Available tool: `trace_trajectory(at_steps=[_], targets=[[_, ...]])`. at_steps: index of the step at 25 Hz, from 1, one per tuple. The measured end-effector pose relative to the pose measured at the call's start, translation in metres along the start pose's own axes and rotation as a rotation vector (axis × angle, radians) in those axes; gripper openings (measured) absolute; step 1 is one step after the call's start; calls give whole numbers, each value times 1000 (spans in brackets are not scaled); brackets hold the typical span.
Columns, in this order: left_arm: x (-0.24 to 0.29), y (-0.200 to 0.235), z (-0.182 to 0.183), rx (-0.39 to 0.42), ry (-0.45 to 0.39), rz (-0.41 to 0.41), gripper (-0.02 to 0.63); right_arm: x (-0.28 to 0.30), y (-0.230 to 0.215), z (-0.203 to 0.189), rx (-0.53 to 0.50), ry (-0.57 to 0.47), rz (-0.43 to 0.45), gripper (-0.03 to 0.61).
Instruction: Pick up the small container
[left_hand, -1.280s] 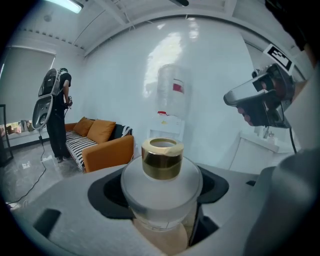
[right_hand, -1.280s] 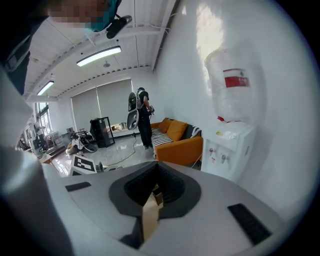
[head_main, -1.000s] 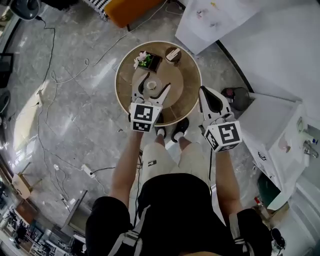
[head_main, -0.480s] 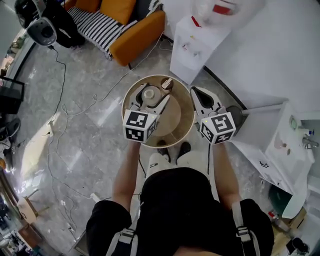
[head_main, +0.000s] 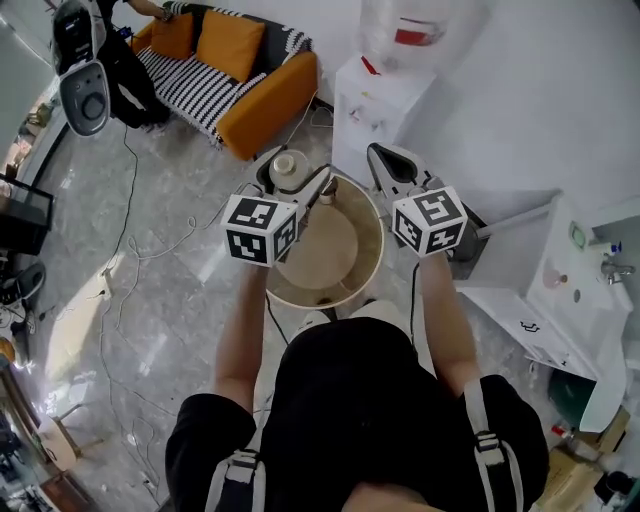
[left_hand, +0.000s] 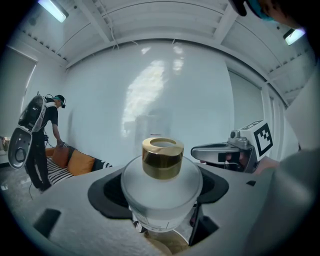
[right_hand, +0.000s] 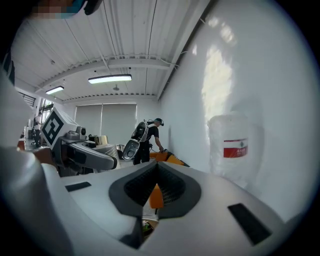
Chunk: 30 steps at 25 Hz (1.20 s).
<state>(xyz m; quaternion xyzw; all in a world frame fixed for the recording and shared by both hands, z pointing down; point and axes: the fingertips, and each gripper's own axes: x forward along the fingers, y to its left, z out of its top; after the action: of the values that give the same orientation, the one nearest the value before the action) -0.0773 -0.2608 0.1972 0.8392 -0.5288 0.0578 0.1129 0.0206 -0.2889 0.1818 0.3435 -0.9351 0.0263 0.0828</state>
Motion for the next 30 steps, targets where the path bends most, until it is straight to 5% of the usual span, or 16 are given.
trace_trajectory(at_steps=[12, 30], targets=[[-14, -20, 41, 21, -48, -49, 354, -16, 7, 39, -33, -50, 5, 3], [-25, -28, 40, 14, -51, -60, 354, -31, 18, 36, -45, -35, -5, 3]])
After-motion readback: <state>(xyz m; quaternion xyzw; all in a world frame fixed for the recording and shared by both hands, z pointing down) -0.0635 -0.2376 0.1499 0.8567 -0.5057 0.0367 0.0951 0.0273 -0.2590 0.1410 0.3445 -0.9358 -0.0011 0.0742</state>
